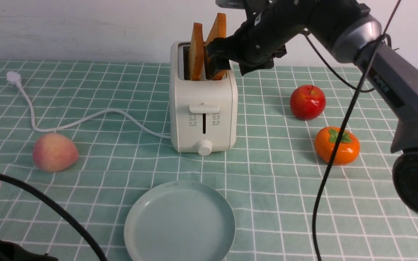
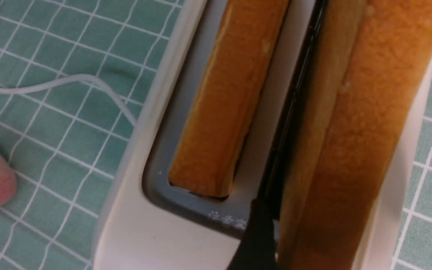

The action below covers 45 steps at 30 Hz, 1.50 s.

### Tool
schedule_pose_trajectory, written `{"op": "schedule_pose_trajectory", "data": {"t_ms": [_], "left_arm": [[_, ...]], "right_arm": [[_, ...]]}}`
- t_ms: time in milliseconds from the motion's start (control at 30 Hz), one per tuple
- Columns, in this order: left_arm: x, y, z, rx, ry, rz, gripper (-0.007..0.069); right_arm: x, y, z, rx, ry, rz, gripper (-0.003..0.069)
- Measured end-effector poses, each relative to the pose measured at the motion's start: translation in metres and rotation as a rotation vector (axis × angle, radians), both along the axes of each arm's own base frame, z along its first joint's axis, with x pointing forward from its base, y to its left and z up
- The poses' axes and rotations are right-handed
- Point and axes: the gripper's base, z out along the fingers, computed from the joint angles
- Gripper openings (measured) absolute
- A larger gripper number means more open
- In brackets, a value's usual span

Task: Take toasted bread from bread machine on blue coffee table place on plate.
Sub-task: 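Grasp the toast slice in the toaster and pull it up out of the slot with the right gripper, then place the held slice of bread on top of the slice on the plate with the right gripper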

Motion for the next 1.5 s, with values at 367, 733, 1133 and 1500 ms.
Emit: {"op": "schedule_pose_trajectory", "data": {"t_ms": [367,733,1133,1500], "left_arm": [[0.0,0.0,0.0,0.004,0.004,-0.002,-0.0014],[-0.003,0.0,0.001,0.007,-0.004,-0.006,-0.0014],[-0.017,0.001,0.009,0.002,-0.074,-0.01,-0.0014],[-0.019,0.0,0.008,-0.012,-0.054,-0.021,-0.0014]], "right_arm": [[-0.029,-0.012,0.049,-0.009,-0.008,0.028,0.0108],[-0.162,-0.065,0.193,0.097,-0.166,0.081,0.0108],[-0.191,-0.047,0.014,0.11,0.5,0.341,0.0108],[-0.145,-0.003,-0.069,0.407,0.664,0.378,0.0108]]}}
